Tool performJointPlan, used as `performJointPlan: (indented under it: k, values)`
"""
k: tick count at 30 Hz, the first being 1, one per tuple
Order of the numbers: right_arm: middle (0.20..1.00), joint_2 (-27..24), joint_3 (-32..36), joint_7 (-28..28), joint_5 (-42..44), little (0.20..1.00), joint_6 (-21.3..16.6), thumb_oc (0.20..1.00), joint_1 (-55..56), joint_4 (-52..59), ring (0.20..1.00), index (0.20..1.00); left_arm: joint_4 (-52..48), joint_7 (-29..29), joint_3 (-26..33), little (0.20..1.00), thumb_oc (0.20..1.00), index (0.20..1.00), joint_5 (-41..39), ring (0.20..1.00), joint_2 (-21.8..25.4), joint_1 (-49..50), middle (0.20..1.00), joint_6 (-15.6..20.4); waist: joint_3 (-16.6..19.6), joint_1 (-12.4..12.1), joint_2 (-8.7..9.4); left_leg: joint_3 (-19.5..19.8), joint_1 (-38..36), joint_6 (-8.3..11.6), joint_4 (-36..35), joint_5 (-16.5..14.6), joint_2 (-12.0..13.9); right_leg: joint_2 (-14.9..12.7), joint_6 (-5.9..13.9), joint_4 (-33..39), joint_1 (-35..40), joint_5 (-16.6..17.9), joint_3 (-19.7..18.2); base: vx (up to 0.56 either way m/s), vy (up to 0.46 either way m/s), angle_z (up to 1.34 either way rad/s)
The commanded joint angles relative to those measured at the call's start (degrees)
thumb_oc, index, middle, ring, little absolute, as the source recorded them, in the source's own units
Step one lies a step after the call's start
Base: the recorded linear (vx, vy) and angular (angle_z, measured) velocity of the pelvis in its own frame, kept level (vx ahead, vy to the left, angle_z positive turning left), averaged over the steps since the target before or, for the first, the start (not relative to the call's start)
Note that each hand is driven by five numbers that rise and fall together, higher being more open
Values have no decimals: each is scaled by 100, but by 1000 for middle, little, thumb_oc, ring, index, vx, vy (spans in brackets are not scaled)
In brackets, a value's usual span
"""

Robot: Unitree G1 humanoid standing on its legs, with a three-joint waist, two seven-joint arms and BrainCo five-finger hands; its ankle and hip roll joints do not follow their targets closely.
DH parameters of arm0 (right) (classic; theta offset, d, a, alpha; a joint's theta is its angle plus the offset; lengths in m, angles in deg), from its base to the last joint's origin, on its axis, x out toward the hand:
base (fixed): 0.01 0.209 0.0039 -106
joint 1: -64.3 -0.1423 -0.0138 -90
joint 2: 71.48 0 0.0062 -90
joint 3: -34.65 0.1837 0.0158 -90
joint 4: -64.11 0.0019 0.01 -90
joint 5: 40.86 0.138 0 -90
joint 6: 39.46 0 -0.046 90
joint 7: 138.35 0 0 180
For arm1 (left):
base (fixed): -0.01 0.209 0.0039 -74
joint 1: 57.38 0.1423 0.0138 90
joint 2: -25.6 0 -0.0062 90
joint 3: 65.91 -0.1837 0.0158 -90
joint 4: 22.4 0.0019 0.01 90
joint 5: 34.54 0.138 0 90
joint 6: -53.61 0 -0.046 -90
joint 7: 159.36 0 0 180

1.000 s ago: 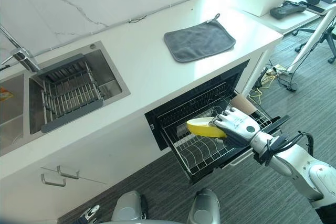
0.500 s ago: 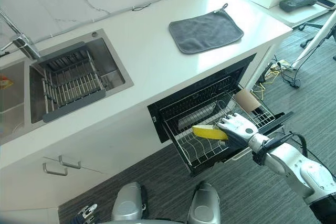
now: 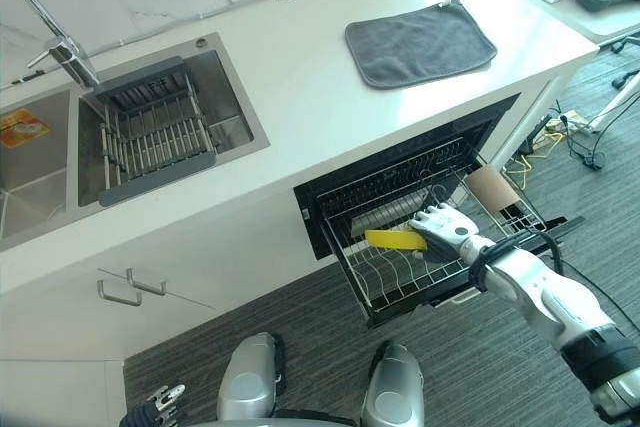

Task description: Place the dishes in the dishwasher.

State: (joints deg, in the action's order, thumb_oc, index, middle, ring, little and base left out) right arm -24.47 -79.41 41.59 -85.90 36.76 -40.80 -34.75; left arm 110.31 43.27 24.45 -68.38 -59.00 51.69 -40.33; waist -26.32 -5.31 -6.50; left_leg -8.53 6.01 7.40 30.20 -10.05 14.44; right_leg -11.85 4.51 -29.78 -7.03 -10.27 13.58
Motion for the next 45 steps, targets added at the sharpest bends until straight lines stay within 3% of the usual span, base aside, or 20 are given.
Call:
performJointPlan:
  k: [1, 9, 16, 23, 34, 45]
  values:
    - [200, 191, 242, 375, 22, 200, 172, 200, -332, 253, 200, 200, -233, 0, -104, 1000, 1000, 1000, -97, 1000, 314, 149, 1000, 6, 164, -224, 235, 529, 924, 236, 317, 1647, 66, 27, 53, 698, 771, 353, 82, 66, -1, 8]
    - [200, 481, -205, 293, -38, 200, 635, 200, -918, -727, 200, 200, -364, 3, -203, 1000, 1000, 1000, 26, 1000, 428, 154, 1000, -153, 190, -415, 209, 563, 930, 170, 370, 1481, -47, -63, 99, 717, 863, 389, 216, 45, 3, 7]
    - [200, 711, -505, 483, -128, 200, 969, 200, -1435, -1639, 200, 200, -513, 38, -301, 1000, 1000, 1000, 14, 1000, 581, 54, 1000, -239, -8, -540, 116, 657, 1147, 116, 548, 1366, -121, -149, 109, 491, 635, 395, 283, -15, -9, 5]
    - [200, 462, -1124, 714, 190, 200, 1294, 200, -2838, -2381, 200, 200, -605, 120, -450, 1000, 1000, 1000, -376, 1000, 806, -330, 1000, -105, -347, -636, -28, 789, 1767, 67, 811, 1201, -218, -261, 104, 191, -51, 335, 284, -178, -19, 4]
    - [200, -85, -2362, 910, 436, 200, 1631, 200, -4992, -2957, 200, 200, -1112, -44, -584, 1000, 1000, 1000, -1069, 1000, 1043, -645, 1000, 3, -347, -745, -49, 896, 2698, -79, 807, 1067, -250, -223, 39, -21, -1259, 182, 163, -153, -13, -3]
    - [200, 46, -2646, 686, 528, 200, 1618, 200, -5591, -3321, 200, 200, -1443, -91, -581, 1000, 1000, 1000, -1289, 1000, 1065, -817, 1000, -33, -347, -761, 0, 813, 2916, -229, 534, 872, -265, -331, 37, -300, -2028, 121, 44, -57, 12, -3]
